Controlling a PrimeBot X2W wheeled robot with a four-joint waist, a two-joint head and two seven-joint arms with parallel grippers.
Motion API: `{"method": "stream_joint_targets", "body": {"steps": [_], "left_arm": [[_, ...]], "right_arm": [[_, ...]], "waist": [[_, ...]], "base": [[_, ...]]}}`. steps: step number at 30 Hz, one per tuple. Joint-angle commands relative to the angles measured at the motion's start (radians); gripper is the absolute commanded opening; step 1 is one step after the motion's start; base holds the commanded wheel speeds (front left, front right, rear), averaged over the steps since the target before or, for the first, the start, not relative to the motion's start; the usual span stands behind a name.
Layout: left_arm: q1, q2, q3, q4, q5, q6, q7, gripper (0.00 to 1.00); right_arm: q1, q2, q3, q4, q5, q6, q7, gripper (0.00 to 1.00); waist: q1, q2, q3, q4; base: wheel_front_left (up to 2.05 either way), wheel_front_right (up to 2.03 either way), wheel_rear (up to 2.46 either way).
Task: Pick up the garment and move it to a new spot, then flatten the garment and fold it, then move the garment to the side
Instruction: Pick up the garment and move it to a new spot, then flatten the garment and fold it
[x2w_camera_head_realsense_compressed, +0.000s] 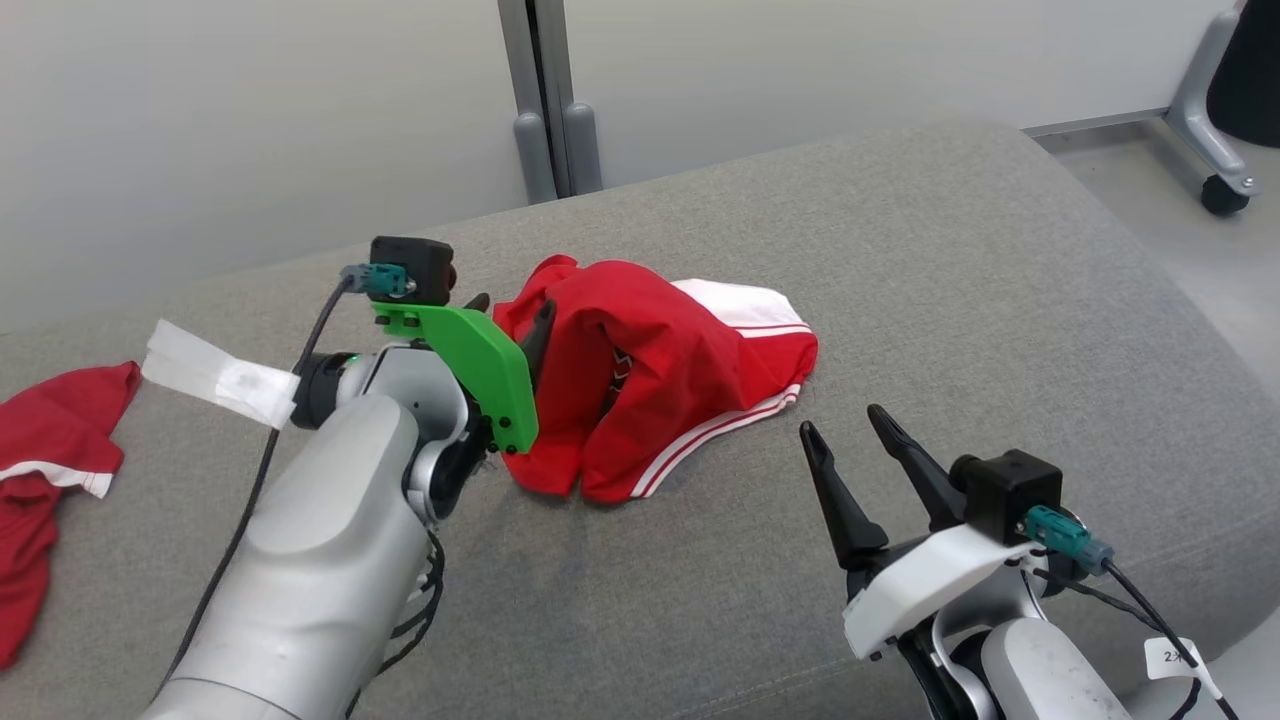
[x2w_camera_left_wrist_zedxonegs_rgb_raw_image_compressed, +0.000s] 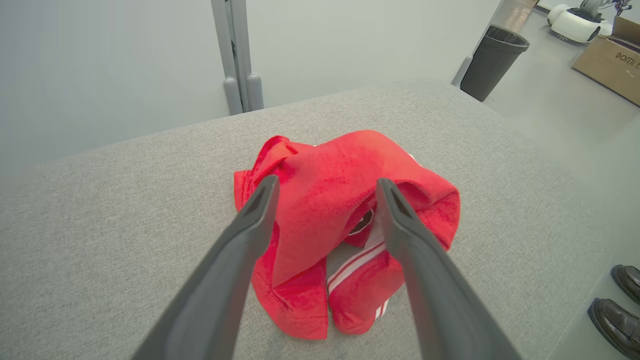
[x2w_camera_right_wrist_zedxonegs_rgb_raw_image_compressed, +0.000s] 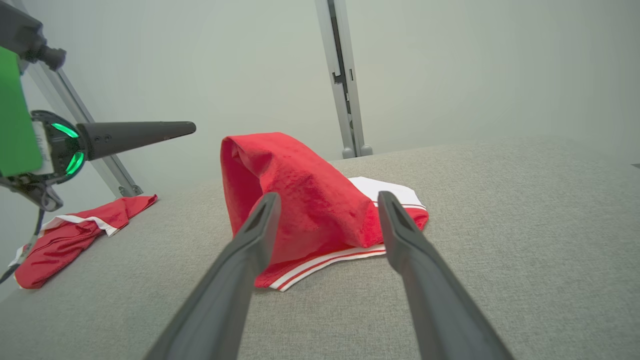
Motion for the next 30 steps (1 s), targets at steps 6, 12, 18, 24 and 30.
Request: {"method": "stream_joint_targets", "body": {"steps": [6, 12, 18, 24, 30], "left_arm": [[-0.072, 0.085, 0.021, 0.041, -0.01, 0.046, 0.116, 1.0], [-0.123, 0.133, -0.001, 0.073, 0.018, 0.062, 0.188, 1.0], [-0.175, 0.17, -0.009, 0.093, 0.033, 0.081, 0.221, 1.0], [-0.195, 0.191, -0.011, 0.119, 0.039, 0.081, 0.216, 1.0], [-0.182, 0.179, -0.016, 0.152, 0.03, 0.074, 0.213, 1.0]], "right_arm": [[-0.009, -0.003, 0.017, -0.007, 0.001, 0.0, -0.003, 1.0], [-0.022, -0.002, 0.027, -0.023, 0.0, 0.0, -0.003, 1.0], [-0.042, -0.002, 0.028, -0.031, 0.004, 0.0, -0.02, 1.0], [-0.061, -0.002, 0.034, -0.034, 0.004, 0.0, -0.039, 1.0], [-0.077, -0.002, 0.048, -0.024, 0.0, 0.0, -0.043, 1.0]], "waist": [[0.0001, -0.0001, 0.032, -0.075], [0.0001, -0.0001, 0.101, -0.146], [0.0001, -0.0001, 0.193, -0.196], [0.0001, -0.0001, 0.26, -0.22], [0.0001, -0.0001, 0.277, -0.216]], "base": [[0.0, 0.0, 0.0], [0.0, 0.0, 0.0], [0.0, 0.0, 0.0], [0.0, 0.0, 0.0], [0.0, 0.0, 0.0]]}}
